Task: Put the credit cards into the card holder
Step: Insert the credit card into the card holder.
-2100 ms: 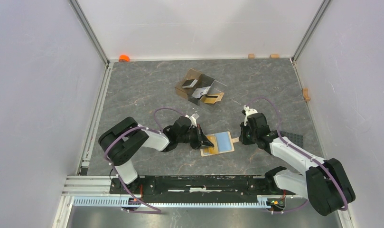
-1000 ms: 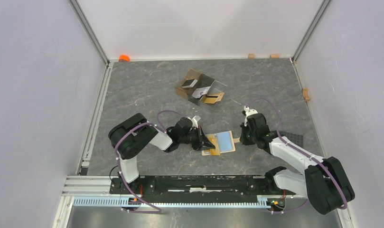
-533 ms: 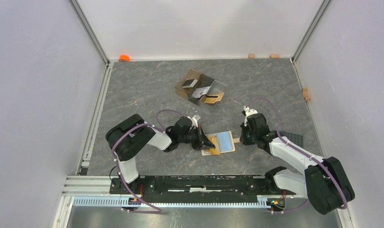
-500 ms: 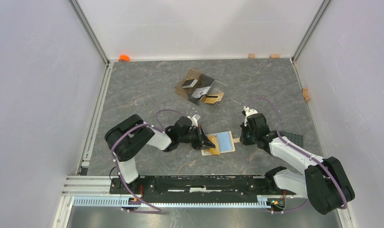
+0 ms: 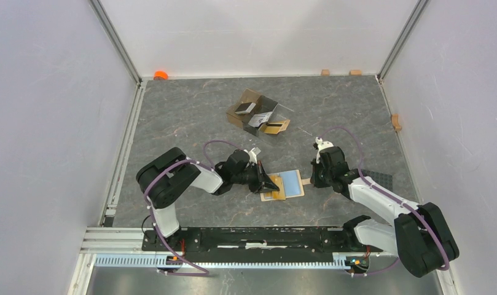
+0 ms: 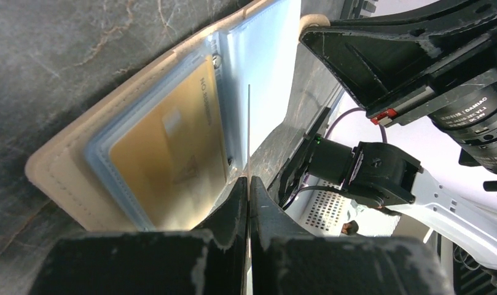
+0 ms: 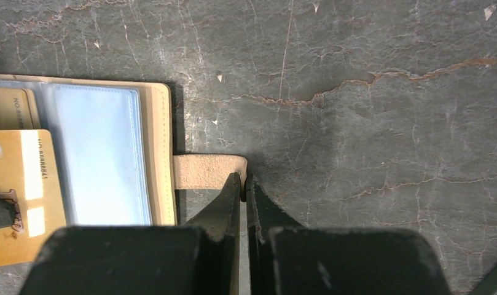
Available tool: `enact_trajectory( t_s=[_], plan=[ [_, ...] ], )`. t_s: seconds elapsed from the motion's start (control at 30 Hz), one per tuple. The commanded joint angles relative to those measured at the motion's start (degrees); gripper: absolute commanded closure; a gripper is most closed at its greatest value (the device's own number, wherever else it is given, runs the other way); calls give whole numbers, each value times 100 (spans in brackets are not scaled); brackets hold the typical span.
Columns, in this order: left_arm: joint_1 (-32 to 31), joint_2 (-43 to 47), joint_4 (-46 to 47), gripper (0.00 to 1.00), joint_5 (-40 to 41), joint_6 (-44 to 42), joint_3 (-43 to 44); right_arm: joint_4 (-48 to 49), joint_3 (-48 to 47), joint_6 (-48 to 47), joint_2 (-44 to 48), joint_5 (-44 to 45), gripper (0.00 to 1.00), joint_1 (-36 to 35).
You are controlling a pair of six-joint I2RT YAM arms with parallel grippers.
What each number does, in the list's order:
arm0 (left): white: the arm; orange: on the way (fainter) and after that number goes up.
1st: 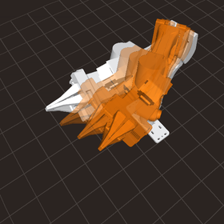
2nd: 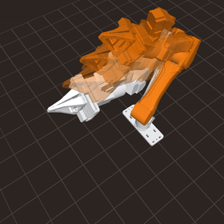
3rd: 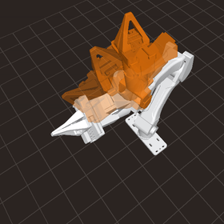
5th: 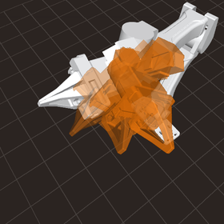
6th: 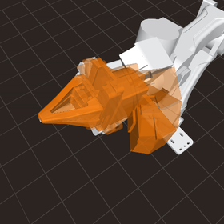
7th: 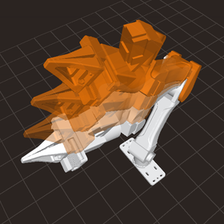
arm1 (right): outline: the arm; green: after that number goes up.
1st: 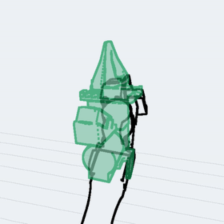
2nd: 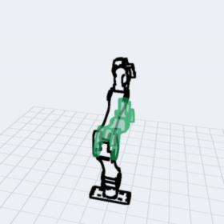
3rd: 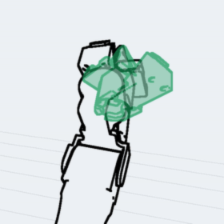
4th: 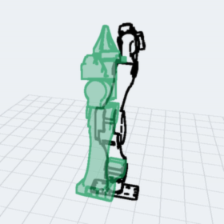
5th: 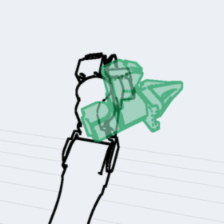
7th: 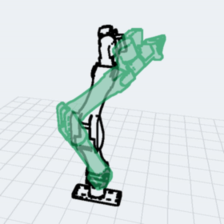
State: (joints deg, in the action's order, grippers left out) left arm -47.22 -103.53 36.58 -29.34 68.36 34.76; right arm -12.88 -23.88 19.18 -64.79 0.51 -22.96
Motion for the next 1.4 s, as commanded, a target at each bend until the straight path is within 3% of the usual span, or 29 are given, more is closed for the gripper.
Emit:
enact_trajectory(
  t_s=[0.0, 1.37],
  plan=[
    [16, -172, 171, 98, -168, -214, 191, -39, -47, -74, -104, 90, 100, 22],
    [196, -1124, 502, 98, -91, -288, 499, -153, -60, -92, -95, 131, 100, 20]
  ],
)
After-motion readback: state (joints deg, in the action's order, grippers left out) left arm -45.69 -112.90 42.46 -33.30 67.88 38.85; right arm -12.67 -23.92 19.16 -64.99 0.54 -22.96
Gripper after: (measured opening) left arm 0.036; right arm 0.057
